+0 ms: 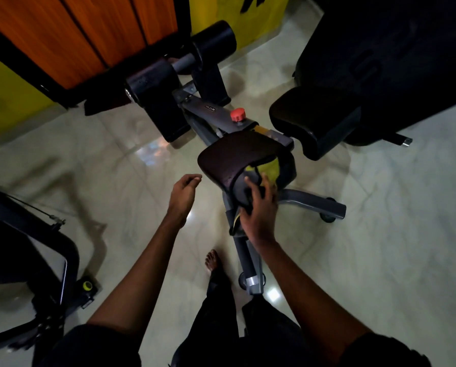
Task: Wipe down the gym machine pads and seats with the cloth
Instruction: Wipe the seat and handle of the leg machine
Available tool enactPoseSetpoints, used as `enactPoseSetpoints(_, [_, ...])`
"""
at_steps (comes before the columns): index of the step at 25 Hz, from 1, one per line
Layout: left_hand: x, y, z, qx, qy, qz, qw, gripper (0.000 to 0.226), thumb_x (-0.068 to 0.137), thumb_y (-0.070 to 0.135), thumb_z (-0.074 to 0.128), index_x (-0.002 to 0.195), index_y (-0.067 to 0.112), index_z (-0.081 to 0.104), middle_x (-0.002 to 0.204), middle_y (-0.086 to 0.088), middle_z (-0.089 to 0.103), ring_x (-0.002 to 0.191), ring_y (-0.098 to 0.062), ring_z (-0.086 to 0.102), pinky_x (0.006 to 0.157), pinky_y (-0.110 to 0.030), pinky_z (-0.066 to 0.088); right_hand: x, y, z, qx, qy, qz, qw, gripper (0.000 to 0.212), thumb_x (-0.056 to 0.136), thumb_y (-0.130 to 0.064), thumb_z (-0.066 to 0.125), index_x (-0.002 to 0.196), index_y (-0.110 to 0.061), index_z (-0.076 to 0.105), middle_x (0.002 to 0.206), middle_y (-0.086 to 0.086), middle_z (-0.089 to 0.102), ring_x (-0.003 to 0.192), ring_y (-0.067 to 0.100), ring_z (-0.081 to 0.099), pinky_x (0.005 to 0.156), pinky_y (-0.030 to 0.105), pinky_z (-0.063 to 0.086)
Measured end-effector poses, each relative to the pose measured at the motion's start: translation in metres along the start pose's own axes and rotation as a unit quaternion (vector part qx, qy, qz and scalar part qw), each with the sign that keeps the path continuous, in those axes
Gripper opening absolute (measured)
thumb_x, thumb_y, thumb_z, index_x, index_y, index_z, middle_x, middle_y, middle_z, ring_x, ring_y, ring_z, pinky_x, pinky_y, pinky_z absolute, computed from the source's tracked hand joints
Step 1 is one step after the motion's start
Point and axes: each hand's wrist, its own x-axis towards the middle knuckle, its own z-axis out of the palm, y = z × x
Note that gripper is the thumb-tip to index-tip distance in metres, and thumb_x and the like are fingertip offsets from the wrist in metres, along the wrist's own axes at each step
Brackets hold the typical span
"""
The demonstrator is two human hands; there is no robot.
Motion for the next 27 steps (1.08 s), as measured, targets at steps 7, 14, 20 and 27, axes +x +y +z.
enactPoseSetpoints(7, [-0.013, -0.063, -0.003, 0.018, 0.035, -0.079, 0.996, 0.018, 0.094, 0.024, 0.055, 0.100, 0.028, 0.071, 0.110, 0.005, 0.070, 0.108, -0.018, 0.062, 0.099, -0.039, 0.049, 0.054, -0.015, -0.021, -0.235, -0.133, -0.202, 0.941, 0.072, 0.071, -0.032, 0.077, 0.137, -0.044, 0.052, 0.148, -0.004, 0.045, 0.135, 0.030, 0.042, 0.105, 0.050, 0.035])
enactPoseSetpoints(14, [-0.029, -0.083, 0.014, 0.011, 0.020, -0.083, 0.996, 0.023, 0.095, 0.025, 0.057, 0.114, 0.025, 0.070, 0.115, 0.004, 0.069, 0.108, -0.017, 0.062, 0.087, -0.028, 0.047, 0.101, -0.035, -0.043, -0.240, -0.337, -0.201, 0.888, 0.065, 0.081, -0.014, 0.060, 0.139, -0.040, 0.049, 0.154, -0.003, 0.035, 0.142, 0.026, 0.031, 0.113, 0.053, 0.023])
enactPoseSetpoints(20, [-0.041, -0.082, 0.049, 0.049, -0.043, -0.066, 0.996, 0.044, 0.091, 0.035, 0.067, 0.133, 0.023, 0.061, 0.124, -0.007, 0.066, 0.114, -0.022, 0.063, 0.093, -0.029, 0.046, 0.132, -0.063, -0.028, -0.305, -0.342, -0.181, 0.870, 0.060, 0.089, -0.027, 0.061, 0.145, -0.038, 0.044, 0.152, 0.001, 0.038, 0.136, 0.035, 0.040, 0.108, 0.059, 0.028])
enactPoseSetpoints(27, [-0.049, -0.101, 0.081, 0.023, -0.067, -0.058, 0.996, 0.057, 0.085, 0.020, 0.074, 0.139, 0.016, 0.056, 0.117, -0.006, 0.071, 0.112, -0.019, 0.065, 0.076, -0.008, 0.036, 0.124, -0.058, -0.031, -0.312, -0.359, -0.230, 0.849, 0.059, 0.088, -0.042, 0.067, 0.143, -0.040, 0.045, 0.155, -0.003, 0.034, 0.138, 0.032, 0.037, 0.109, 0.060, 0.027])
